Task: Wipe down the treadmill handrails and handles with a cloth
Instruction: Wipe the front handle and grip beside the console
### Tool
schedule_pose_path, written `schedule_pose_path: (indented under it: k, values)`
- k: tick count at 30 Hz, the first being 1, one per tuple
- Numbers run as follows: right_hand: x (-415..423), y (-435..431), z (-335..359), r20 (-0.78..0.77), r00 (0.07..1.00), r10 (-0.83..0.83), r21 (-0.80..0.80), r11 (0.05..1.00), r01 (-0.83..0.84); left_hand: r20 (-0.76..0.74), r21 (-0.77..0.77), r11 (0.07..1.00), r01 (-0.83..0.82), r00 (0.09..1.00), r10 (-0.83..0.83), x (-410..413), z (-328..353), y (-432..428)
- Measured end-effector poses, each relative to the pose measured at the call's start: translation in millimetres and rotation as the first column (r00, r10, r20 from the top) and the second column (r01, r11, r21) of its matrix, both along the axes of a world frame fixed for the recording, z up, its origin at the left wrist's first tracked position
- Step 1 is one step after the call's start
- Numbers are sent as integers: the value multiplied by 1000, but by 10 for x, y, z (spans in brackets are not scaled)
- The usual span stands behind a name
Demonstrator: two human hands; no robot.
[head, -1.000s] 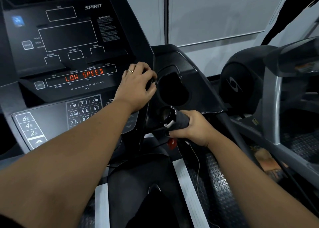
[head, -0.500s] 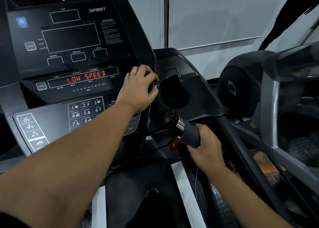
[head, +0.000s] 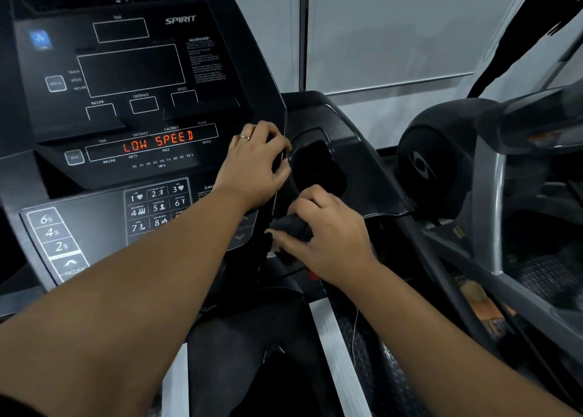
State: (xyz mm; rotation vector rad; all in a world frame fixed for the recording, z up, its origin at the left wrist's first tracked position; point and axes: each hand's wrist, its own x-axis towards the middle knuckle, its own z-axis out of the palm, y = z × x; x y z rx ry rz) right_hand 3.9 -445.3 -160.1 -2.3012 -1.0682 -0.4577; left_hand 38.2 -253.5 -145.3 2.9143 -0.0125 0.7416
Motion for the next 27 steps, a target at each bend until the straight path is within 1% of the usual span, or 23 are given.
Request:
schedule_pose_path:
  k: [2,3,4,5,6,7,8,9,10,11,12,13,14,15,16,17,19,20,23,24,26,27]
  values:
    - [25,76,23,48,998,-39,-35,999,41,4,2,1000,1,1000,-1,-4,-3,-1]
    - [33,100,46,32,999,-39,-57,998,41,4,0,1000,3,1000,-3,-8,-2,-1]
    - [42,112,90,-22,999,-26,-79,997,24,4,-2,1000,3,1000,-3,-8,-3,-2]
    - [61,113,141,-117,993,-7,-89,996,-3,4,-3,1000,4,1000,-4,-8,-2,-2]
    - [95,105,197,-254,967,11,-78,996,-32,4,-4,1000,3,1000,-3,-9,-1,-4]
    - [146,95,249,-417,908,32,-42,998,-54,3,-6,1000,2,1000,-2,-7,-3,-5]
    - [206,89,288,-577,814,61,8,998,-69,2,-8,1000,0,1000,0,-6,-2,-3]
    - [263,91,310,-703,705,97,66,995,-71,0,-9,1000,-2,1000,2,-4,-1,-2]
    - [317,97,314,-793,594,136,123,990,-63,-2,-10,1000,-2,1000,2,-3,0,-1]
    - [363,102,304,-851,496,172,171,984,-49,-3,-13,1000,-1,1000,1,-6,1,0]
    - [400,105,296,-886,418,202,208,978,-33,-4,-17,1000,1,1000,-1,-6,3,1]
    - [427,108,285,-906,360,225,233,972,-21,-5,-21,1000,3,1000,-3,-8,5,0]
    - [448,109,281,-918,321,233,243,970,-9,-6,-24,1000,5,1000,-5,-9,6,-1]
    - [467,109,268,-923,319,213,229,973,11,-7,-27,1000,5,1000,-5,-11,7,-3]
    - [471,100,255,-917,361,167,196,979,45,-7,-30,1000,5,1000,-5,-10,9,-5]
    - [457,81,240,-896,426,125,180,980,91,-7,-31,1000,4,1000,-5,-10,10,-4]
    - [389,23,199,-832,540,128,239,961,141,-8,-32,999,3,1000,-3,-6,13,-2]
    - [331,-13,167,-804,574,154,281,950,138,-11,-32,999,3,1000,-3,-3,13,0]
    - [158,-135,38,-740,625,250,400,910,109,-16,-27,1000,-2,1000,1,1,12,0]
    - [126,-181,-17,-713,652,256,415,905,99,-17,-26,1000,-3,1000,2,-1,11,0]
    - [125,-295,-159,-678,701,220,391,916,91,-15,-28,1000,-2,1000,2,-8,7,-1]
    - [135,-366,-227,-677,710,195,371,923,100,-12,-29,1000,0,1000,0,-11,5,-2]
